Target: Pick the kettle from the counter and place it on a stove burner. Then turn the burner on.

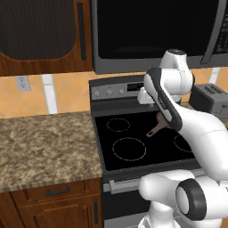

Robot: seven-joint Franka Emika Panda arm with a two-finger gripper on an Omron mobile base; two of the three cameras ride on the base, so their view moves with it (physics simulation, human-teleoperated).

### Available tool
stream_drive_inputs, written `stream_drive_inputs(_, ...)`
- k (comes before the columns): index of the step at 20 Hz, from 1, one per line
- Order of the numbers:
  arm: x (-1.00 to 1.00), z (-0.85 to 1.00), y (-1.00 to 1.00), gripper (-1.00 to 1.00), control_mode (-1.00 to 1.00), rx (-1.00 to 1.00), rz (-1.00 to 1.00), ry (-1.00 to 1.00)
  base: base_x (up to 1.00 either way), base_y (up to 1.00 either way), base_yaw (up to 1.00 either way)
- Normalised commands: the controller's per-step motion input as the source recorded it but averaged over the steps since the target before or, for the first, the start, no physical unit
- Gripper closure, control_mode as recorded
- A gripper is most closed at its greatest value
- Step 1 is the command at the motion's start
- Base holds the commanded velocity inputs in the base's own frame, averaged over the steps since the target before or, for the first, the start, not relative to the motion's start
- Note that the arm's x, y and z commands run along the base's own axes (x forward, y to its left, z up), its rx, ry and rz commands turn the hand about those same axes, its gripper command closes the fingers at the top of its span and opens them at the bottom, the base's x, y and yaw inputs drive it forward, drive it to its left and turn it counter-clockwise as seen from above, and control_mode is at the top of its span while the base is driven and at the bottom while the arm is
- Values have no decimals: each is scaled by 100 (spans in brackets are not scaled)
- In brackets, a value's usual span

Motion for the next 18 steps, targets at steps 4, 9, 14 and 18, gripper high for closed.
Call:
stream_drive_inputs(4, 0, -1, -22, -100, -100, 0, 0, -2, 0, 0, 0)
stream_drive_inputs(9, -68, 14, -100, -100, -100, 0, -1, -26, 0, 0, 0)
stream_drive_inputs(14, -92, 16, -100, -100, -100, 0, -4, -40, 0, 0, 0)
stream_drive_inputs(18, -88, 18, -100, -100, -100, 0, -7, -41, 0, 0, 0)
